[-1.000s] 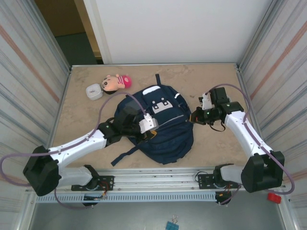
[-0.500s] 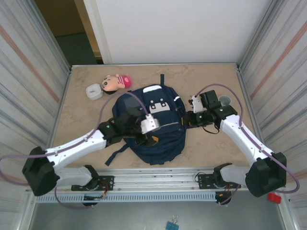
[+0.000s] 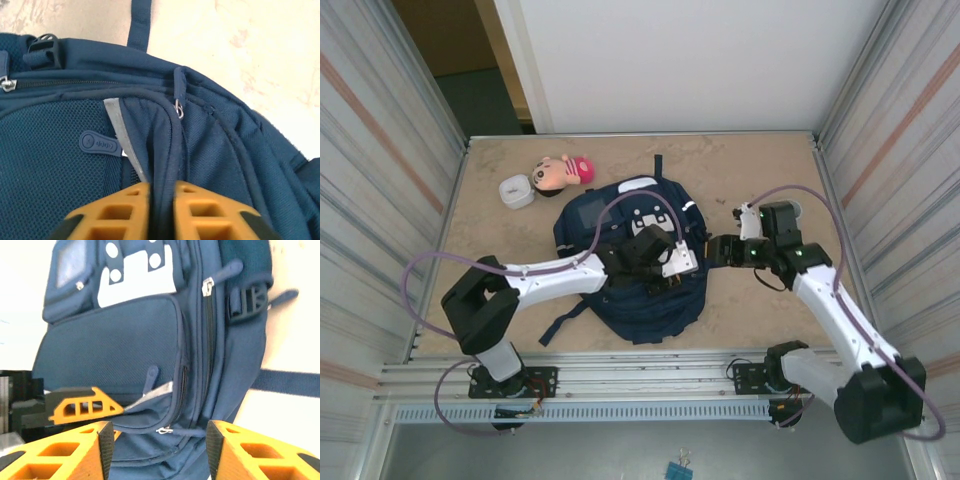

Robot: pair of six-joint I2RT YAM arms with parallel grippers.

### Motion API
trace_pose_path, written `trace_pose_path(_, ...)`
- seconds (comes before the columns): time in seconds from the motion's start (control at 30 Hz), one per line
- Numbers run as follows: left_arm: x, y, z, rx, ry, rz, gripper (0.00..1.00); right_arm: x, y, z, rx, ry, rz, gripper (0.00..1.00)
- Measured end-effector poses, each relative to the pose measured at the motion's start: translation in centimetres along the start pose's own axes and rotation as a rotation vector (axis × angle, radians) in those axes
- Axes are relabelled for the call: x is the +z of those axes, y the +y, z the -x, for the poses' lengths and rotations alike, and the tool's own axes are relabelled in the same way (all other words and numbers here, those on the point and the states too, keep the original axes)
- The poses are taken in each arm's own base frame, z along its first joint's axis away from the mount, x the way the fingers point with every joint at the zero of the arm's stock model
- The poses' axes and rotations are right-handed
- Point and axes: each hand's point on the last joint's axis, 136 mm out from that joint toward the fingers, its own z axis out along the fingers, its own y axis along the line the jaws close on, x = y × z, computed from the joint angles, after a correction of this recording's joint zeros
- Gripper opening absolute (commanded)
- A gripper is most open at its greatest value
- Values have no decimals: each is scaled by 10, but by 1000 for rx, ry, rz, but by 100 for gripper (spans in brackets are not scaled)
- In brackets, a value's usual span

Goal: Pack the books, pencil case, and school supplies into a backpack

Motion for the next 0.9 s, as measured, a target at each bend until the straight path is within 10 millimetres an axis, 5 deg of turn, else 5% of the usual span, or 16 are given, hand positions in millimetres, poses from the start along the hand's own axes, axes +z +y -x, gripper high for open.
trace_pose_path(0.13,-20,0,-3,-20,-113,-53,0,-13,22,-3,-241,-136,121,55)
trace_pose_path(0.33,-55,0,-23,-93,-270,-155,0,0,43,-30,-484,-87,264,54)
trace_pose_path(0.6,-66,7,-17,-147,-335,-211,0,33,66,-61,-594,114,394,51)
trace_pose_path(0.8,-71,9,-15,-161,-349,-215,0,47,64,-65,-593,174,399,48)
trace_pose_path(0.9,-71,8,-14,-167,-351,-221,0,54,62,-61,-595,185,392,31)
